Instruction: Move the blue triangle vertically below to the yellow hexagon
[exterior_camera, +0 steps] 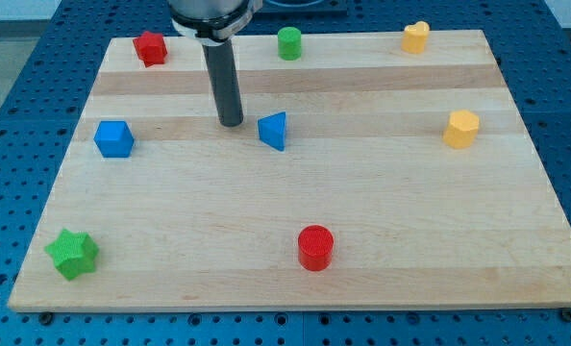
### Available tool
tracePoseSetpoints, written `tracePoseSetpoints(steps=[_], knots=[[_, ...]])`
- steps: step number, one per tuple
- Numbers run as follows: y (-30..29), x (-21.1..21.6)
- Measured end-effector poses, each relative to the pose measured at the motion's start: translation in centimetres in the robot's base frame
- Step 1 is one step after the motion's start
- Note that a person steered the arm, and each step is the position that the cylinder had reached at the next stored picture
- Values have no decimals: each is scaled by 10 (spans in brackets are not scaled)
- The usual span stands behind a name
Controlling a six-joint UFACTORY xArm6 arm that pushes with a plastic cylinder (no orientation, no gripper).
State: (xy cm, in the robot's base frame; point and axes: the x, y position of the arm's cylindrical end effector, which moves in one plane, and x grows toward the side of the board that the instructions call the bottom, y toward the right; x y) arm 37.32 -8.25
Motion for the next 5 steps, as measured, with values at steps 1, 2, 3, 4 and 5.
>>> tracePoseSetpoints(steps=[1,2,3,4,5], knots=[[43,18],[85,44],[130,66],[151,82],[99,76]])
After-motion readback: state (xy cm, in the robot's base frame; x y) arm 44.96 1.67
